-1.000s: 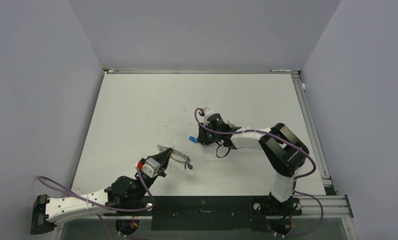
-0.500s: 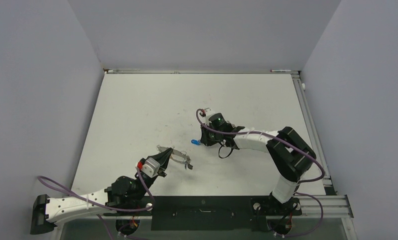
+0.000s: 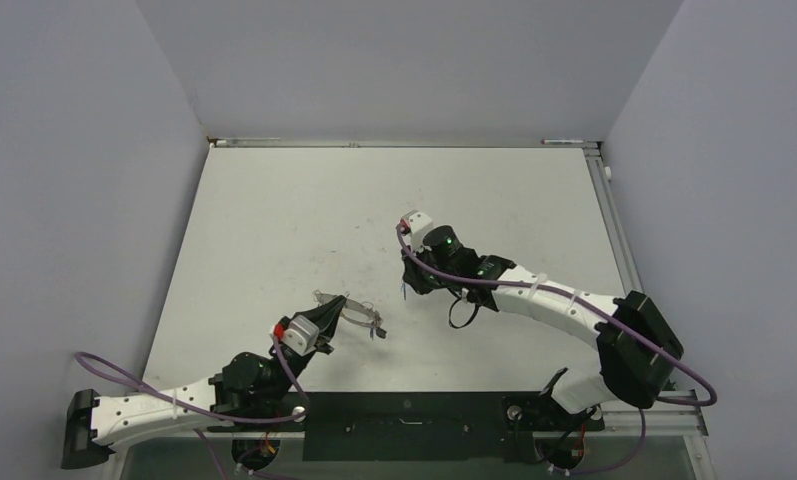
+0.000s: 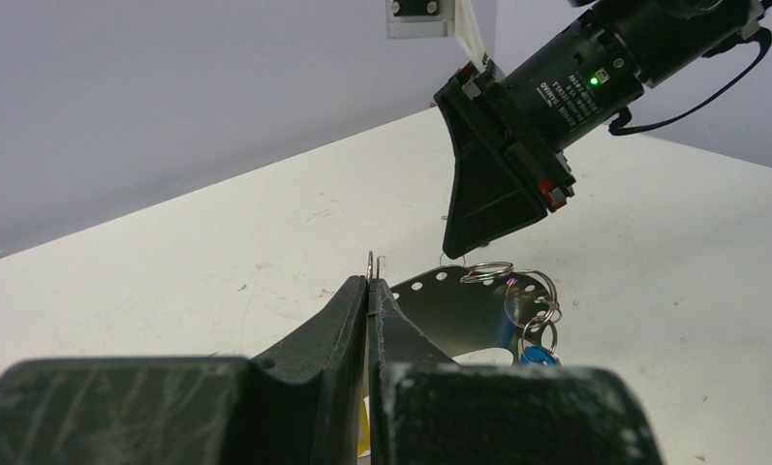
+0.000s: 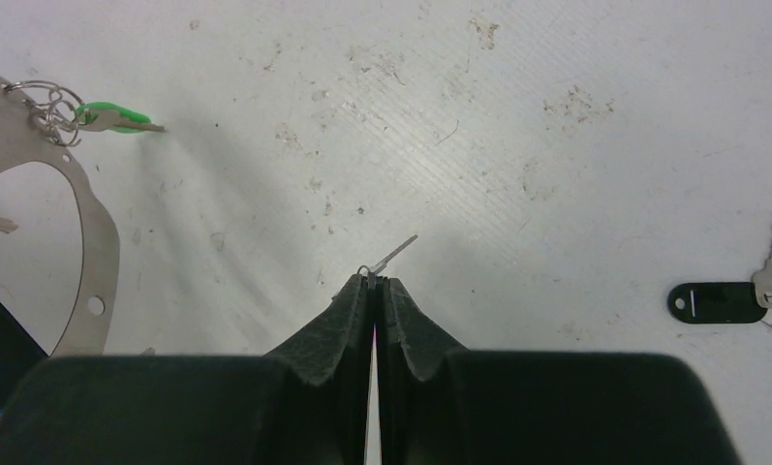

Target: Put the keys on the keyring

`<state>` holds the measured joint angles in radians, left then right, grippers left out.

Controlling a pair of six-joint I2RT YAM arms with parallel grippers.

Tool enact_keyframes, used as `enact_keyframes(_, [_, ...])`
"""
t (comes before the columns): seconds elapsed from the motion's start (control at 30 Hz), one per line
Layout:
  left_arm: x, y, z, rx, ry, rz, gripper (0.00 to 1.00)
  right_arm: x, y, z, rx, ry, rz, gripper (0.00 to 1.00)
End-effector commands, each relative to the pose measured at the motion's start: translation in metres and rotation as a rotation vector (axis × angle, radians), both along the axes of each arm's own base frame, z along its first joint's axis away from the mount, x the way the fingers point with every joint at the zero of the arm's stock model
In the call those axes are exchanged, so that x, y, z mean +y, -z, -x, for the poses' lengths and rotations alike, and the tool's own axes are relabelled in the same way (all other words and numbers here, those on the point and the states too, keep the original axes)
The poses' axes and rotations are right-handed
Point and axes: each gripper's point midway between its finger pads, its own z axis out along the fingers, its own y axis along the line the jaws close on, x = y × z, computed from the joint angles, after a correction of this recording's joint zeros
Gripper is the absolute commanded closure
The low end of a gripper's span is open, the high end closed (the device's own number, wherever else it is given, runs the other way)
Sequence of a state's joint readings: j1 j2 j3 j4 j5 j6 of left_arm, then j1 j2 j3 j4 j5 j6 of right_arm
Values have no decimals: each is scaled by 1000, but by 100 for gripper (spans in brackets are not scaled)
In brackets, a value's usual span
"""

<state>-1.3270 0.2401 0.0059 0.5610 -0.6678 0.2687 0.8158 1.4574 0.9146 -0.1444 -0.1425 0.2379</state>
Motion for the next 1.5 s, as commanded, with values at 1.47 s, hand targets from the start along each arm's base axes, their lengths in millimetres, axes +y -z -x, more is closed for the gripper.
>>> enact_keyframes(1.47, [-37,0,9,49,120,32,100,-16,-123,36,-369,-108,-152,95])
